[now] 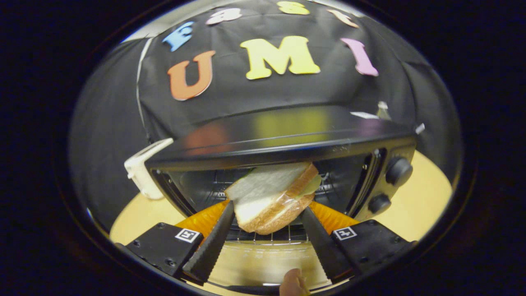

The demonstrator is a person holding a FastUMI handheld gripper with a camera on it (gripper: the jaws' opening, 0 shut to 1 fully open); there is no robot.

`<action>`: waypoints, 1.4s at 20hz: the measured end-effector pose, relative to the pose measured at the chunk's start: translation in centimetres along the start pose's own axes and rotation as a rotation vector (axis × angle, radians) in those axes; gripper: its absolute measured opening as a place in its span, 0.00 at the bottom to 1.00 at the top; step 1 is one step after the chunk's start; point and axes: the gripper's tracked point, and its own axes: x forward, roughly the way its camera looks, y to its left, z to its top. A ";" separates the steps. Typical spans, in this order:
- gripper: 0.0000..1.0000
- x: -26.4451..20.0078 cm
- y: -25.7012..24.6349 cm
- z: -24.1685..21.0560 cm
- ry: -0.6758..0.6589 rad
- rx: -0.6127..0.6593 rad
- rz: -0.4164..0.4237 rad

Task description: Open the toaster oven, put the food inside, and close the toaster oven door.

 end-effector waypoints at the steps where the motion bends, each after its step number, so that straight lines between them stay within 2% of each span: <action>1: 1.00 0.3 -0.4 -1.3 0.023 -0.057 -0.029; 3: 1.00 0.4 -0.5 -2.2 0.044 -0.108 -0.039; 5: 1.00 0.3 -0.4 -2.6 0.054 -0.071 -0.027; 7: 1.00 -0.2 -1.6 -4.0 0.145 -0.070 -0.064; 8: 1.00 -0.9 -1.1 -4.6 0.186 -0.085 -0.043; 11: 1.00 -3.1 -2.3 -7.0 0.307 -0.151 -0.063; 13: 1.00 -4.1 -1.8 -6.8 0.270 -0.151 -0.052; 16: 1.00 -6.1 -0.3 -8.3 0.294 -0.107 -0.001; 19: 1.00 -7.9 0.2 -8.6 0.273 -0.091 -0.002; 23: 1.00 -10.3 1.3 -9.7 0.229 0.001 -0.014; 28: 1.00 -12.0 2.0 -11.5 0.188 0.012 -0.046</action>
